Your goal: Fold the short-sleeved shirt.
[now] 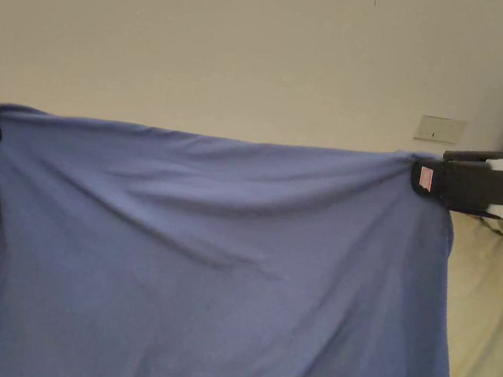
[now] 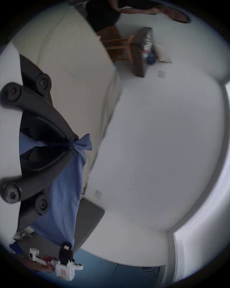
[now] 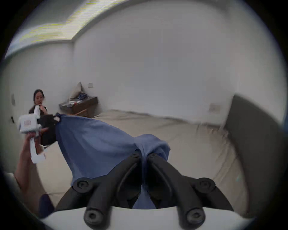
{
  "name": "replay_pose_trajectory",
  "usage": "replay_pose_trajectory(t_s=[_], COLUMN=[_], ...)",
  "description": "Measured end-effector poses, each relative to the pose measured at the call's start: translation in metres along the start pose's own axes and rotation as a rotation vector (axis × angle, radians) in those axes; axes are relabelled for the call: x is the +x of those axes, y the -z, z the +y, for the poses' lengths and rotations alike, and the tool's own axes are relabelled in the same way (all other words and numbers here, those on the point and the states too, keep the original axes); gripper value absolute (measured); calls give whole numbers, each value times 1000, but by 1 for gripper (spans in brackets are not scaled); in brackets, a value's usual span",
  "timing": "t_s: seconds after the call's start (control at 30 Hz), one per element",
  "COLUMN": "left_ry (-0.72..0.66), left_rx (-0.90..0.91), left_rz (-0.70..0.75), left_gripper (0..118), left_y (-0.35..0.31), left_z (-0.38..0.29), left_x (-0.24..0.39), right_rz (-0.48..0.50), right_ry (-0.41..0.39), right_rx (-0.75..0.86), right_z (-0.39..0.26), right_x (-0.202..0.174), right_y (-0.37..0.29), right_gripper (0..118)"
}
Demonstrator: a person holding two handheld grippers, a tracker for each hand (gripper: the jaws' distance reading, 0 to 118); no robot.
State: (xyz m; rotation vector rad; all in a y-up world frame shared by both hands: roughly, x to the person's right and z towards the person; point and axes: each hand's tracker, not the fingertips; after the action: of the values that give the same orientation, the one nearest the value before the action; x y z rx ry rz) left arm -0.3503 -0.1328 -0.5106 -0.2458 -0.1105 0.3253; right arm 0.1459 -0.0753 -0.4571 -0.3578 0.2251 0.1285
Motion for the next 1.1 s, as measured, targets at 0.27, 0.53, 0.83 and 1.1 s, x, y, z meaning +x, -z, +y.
replay_pose_trajectory(t_s=[0.27, 0.53, 0.83, 1.1], left_ry=[38, 146, 195, 216], left_rx=[31, 53, 55, -58], left_rz=[12, 84, 150, 169], left_gripper=[0, 0, 0, 0], left_y=[32, 59, 101, 179], left_z=[147, 233, 254, 177], left_x=[60, 99, 103, 75], right_rz=[-337, -376, -411, -373], right_ry=[-120, 46, 44, -18], right_rx=[90, 37, 16, -121], right_z=[163, 265, 275, 209], right_x=[13, 39, 41, 65], right_y=[-21, 4, 48, 155], right_gripper=[6, 6, 6, 6])
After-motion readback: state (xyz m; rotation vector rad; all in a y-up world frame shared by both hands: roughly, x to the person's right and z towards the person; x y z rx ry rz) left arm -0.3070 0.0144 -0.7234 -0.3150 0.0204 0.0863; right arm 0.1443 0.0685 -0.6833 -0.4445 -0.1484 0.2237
